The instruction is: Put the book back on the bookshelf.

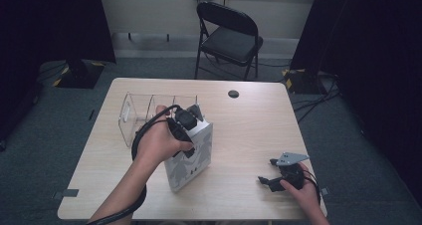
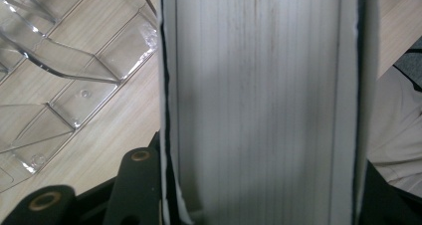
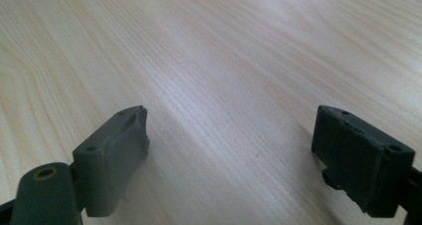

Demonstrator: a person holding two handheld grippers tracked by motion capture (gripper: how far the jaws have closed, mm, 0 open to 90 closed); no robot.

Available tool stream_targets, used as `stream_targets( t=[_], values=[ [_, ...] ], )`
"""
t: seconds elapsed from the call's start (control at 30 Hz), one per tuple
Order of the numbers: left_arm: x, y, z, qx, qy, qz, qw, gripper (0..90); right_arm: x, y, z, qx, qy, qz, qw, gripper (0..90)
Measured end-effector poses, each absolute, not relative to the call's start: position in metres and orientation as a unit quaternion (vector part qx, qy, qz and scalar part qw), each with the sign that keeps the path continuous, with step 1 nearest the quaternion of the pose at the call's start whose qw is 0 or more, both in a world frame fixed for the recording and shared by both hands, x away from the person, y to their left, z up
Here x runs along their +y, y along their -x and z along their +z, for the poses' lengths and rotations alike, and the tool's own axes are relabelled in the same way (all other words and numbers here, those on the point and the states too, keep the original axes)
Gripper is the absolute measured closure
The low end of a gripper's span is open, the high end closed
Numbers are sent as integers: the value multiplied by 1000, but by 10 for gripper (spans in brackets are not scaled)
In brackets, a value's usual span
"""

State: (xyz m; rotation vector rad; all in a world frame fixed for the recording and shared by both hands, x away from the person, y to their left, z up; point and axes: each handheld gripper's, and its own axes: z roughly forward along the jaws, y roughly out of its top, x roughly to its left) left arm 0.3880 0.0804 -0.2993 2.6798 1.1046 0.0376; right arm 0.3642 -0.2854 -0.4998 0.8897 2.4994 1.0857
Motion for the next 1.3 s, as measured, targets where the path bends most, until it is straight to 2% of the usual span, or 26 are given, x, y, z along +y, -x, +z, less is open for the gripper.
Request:
stream_targets(
  t=[0.3,1.3],
  values=[
    [90,-389,-296,408,-904,23,127,532,-285,-364,-500,864,-307,375,137,137],
    [122,-388,-291,449,-883,31,132,532,-285,-364,-500,864,-307,375,137,137]
  ],
)
